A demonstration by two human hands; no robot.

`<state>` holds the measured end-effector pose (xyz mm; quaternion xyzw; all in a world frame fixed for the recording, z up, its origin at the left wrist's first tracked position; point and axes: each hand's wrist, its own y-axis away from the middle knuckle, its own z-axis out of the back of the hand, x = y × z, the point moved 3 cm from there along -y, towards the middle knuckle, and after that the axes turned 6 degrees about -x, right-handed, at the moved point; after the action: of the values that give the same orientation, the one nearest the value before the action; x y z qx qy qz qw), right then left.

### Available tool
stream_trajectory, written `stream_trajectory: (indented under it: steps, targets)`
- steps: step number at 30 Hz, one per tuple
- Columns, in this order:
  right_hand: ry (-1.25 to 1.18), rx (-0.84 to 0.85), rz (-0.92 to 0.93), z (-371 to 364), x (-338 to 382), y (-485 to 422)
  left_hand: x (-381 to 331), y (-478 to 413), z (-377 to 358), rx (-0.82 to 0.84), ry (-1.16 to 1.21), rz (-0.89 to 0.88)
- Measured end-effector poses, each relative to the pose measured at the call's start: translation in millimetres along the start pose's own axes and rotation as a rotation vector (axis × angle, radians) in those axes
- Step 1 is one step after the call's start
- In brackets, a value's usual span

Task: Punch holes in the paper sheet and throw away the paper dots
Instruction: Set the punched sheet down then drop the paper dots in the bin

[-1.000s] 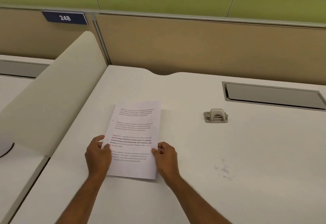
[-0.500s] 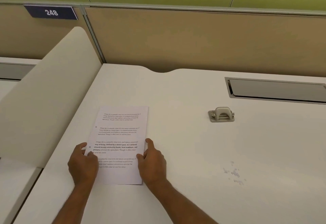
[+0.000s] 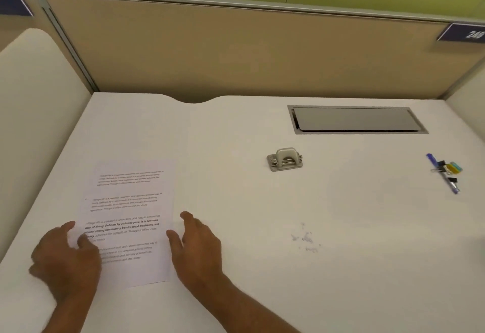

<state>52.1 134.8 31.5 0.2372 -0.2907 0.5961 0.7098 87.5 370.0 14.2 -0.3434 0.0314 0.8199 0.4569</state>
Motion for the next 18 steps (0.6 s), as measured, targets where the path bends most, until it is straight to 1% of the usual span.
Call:
stream_trajectory:
  steps: [2,3,5,7,9,11,14,18]
  targets:
    - [-0.108,-0.179,0.020,26,-20,17,-23,20,-5,-0.016,0.085,-0.143]
    - [-0.122,-0.265,0.025,40,-35,26,-39,35,-9,0.000,0.125,-0.218]
    - [-0.102,-0.385,-0.002,67,-73,44,-75,75,-23,0.111,0.190,-0.339]
    - [-0.058,-0.446,-0.063,94,-112,59,-104,120,-42,0.270,0.225,-0.416]
    - [-0.021,-0.482,-0.124,118,-145,72,-129,161,-57,0.388,0.263,-0.476]
    - [0.006,-0.499,-0.168,138,-171,82,-151,193,-68,0.455,0.279,-0.533]
    - [0.032,-0.508,-0.203,159,-201,92,-170,224,-82,0.508,0.252,-0.592]
    - [0.031,-0.472,-0.235,175,-229,102,-173,240,-96,0.532,0.140,-0.636]
